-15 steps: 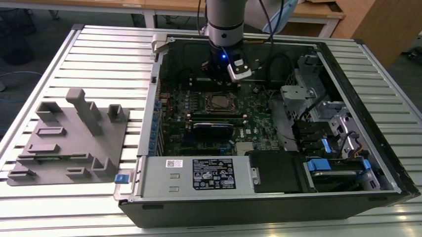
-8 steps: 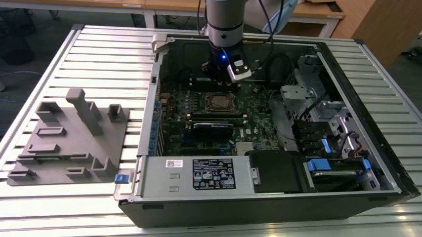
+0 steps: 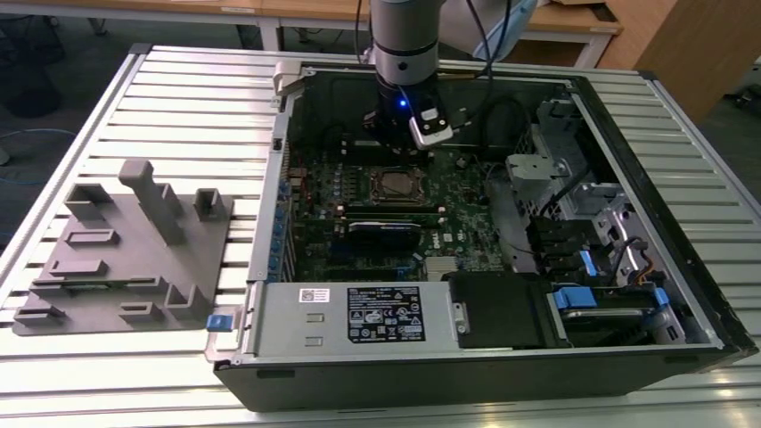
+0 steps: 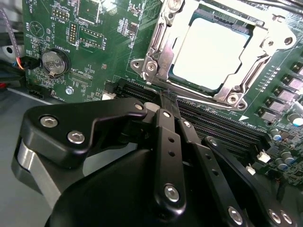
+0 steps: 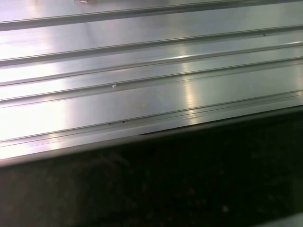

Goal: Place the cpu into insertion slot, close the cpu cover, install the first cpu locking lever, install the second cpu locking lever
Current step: 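Install the first cpu locking lever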

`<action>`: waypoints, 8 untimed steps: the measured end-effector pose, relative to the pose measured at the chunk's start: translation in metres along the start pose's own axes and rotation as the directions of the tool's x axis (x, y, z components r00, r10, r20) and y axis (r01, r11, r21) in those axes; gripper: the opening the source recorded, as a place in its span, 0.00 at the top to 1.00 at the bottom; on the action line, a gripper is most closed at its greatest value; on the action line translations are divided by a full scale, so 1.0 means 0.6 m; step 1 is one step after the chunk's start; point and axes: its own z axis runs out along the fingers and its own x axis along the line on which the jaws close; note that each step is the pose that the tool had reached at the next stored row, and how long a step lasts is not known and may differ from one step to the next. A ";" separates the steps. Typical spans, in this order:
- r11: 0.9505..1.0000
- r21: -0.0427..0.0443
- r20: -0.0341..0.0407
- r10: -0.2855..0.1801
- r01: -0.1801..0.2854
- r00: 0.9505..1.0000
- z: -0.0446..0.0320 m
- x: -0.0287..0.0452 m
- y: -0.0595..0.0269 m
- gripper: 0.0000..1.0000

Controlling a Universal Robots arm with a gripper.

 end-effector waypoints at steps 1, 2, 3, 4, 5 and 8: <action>1.000 0.000 0.001 0.002 -0.002 1.000 0.000 0.000 0.000 0.89; 1.000 -0.001 0.001 0.004 -0.004 1.000 0.000 0.001 0.000 0.89; 1.000 -0.001 0.002 0.006 -0.006 1.000 0.000 0.001 0.000 0.89; 1.000 -0.001 0.003 0.009 -0.009 1.000 0.000 0.001 0.000 0.89; 1.000 -0.002 0.004 0.012 -0.012 1.000 0.000 0.002 0.000 0.89; 1.000 -0.002 0.006 0.020 -0.020 1.000 0.000 0.004 -0.001 0.89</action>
